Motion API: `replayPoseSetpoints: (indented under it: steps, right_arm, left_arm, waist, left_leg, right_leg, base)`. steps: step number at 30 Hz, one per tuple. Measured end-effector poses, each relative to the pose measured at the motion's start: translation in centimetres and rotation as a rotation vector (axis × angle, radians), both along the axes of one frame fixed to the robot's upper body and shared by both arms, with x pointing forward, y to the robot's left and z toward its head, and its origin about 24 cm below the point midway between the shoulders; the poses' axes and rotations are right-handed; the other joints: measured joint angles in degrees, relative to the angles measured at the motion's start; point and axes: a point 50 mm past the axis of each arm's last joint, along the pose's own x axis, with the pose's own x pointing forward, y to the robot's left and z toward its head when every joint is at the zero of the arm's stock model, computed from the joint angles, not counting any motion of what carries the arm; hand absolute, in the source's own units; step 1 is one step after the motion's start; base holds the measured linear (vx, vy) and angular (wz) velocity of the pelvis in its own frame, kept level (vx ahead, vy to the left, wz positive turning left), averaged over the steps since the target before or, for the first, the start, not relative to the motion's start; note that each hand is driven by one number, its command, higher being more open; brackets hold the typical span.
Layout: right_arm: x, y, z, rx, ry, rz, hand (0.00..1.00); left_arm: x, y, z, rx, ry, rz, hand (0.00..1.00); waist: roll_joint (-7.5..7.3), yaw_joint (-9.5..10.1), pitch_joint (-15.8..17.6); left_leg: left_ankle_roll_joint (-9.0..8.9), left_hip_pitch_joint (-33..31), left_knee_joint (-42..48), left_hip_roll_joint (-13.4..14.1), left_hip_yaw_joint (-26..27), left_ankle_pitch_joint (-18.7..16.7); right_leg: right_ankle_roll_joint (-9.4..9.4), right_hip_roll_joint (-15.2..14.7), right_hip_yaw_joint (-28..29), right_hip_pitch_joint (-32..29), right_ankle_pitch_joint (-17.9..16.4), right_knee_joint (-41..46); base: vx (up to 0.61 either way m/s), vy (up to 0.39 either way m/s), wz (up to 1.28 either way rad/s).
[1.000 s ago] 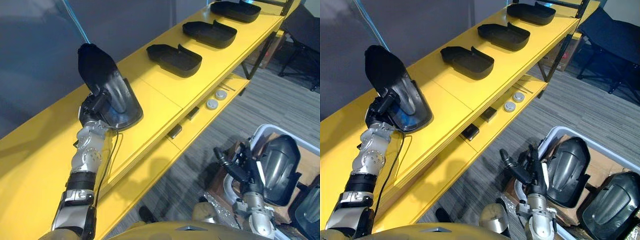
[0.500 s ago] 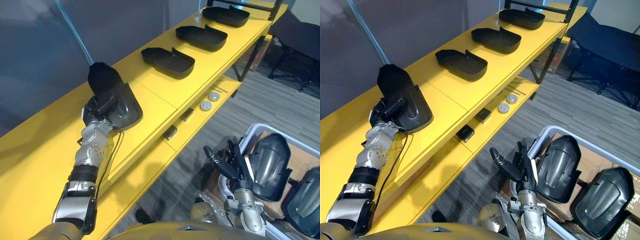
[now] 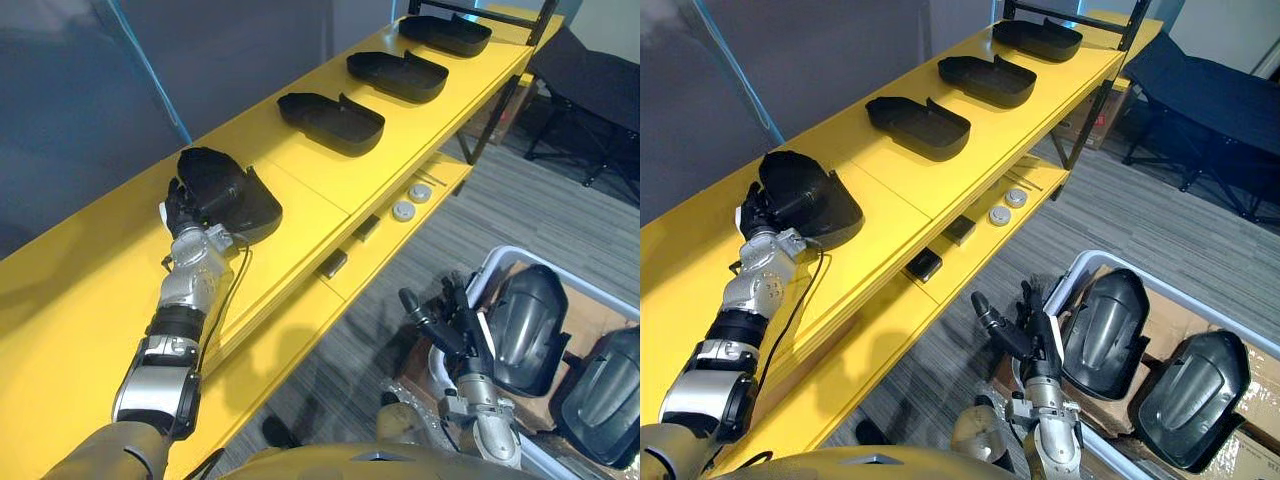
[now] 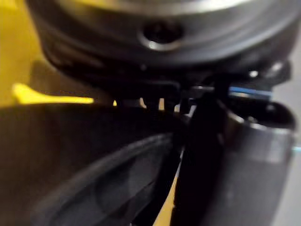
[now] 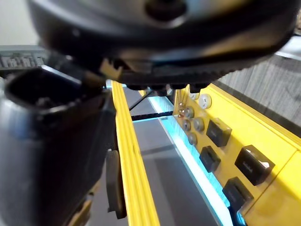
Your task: Walk over and take three plastic housings, then place them on the shelf
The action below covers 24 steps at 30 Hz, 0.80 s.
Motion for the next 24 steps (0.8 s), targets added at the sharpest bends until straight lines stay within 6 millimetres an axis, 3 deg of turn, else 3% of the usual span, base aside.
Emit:
replayPoseSetpoints:
  steps: [8,20,24]
  right_arm:
    - [0.0,-0.3,0.1,0.024,-0.006,-0.062,1.0]
    - [0.0,0.3,0.1,-0.018,-0.01,-0.086,1.0]
    - [0.2,0.4,0.7,-0.068,-0.049,-0.124,1.0]
  left_arm:
    - [0.5,0.2,0.6,0.131,0.06,0.009,1.0]
    - [0.9,0.6,1.6,0.135,0.01,0.049,1.0]
    - [1.1,0.2,3.0,0.136,-0.068,0.029,1.0]
  waist:
    - [-0.13,0.06,0.0]
    - [-0.63,0.29,-0.2]
    - [-1.0,1.81,-0.4]
  left_leg:
    - [0.05,-0.7,0.0,0.0,-1.0,0.3]
    - [0.18,-1.8,0.0,0.0,-2.8,0.9]
    - [0.19,-1.9,0.0,0.0,-2.8,1.0]
  right_leg:
    - [-0.01,0.0,-1.0,0.0,0.0,-0.1]
    - [-0.05,0.1,-3.1,0.2,0.0,0.0]
    - [-0.13,0.1,-3.1,0.2,0.2,0.0]
  base:
    - [0.01,-0.007,0.07]
    - [0.0,-0.003,0.08]
    - [0.0,0.0,0.01]
